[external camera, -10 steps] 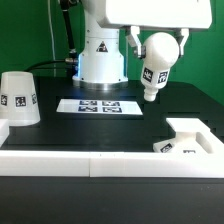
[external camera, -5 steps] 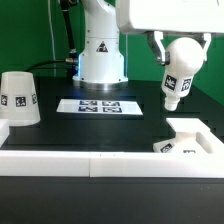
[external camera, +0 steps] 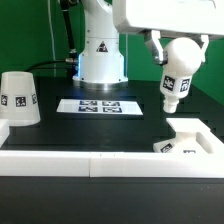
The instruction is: Assemble lamp
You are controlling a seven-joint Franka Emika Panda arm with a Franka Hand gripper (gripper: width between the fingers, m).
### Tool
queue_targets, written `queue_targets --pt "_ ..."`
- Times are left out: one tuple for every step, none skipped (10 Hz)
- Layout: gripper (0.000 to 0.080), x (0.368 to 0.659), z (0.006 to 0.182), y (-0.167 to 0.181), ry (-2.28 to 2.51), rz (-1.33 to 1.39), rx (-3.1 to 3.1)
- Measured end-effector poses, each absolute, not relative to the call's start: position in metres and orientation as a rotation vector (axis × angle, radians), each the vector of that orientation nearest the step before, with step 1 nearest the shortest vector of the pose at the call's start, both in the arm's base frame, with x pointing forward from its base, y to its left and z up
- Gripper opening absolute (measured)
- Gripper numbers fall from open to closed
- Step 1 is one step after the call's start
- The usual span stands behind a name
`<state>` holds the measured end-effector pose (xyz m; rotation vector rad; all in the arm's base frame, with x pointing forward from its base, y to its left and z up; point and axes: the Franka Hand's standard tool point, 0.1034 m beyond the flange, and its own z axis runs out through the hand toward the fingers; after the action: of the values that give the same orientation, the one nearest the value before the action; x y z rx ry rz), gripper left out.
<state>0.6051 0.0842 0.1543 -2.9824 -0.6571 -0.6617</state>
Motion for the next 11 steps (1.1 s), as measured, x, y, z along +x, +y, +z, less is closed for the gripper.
queue_targets --pt "0.0579 0.607 0.152 0.090 -0.657 -0.657 -2.977" --pt "0.0579 0.610 0.151 0.093 -0.669 -0.669 -2.972" --pt "0.0579 0.614 0.152 0.087 -0.685 -0.769 -2.967" --pt "0.0579 0.611 0.148 0.084 -0.678 -0.773 -2.970" --pt "0.0579 0.610 0.149 0.086 -0.678 -0.775 -2.968" --pt "0.0579 0.609 0.150 0.091 -0.677 -0.798 -2.962" --pt "0.0579 0.608 0.149 0.095 -0.683 -0.793 -2.958" --pt "0.0579 0.609 0.150 0.099 -0.688 -0.795 -2.954" --pt "0.0579 0.609 0.150 0.102 -0.691 -0.796 -2.952" --pt "0.0579 0.609 0.149 0.104 -0.695 -0.792 -2.950" --pt "0.0579 0.608 0.146 0.104 -0.699 -0.788 -2.950"
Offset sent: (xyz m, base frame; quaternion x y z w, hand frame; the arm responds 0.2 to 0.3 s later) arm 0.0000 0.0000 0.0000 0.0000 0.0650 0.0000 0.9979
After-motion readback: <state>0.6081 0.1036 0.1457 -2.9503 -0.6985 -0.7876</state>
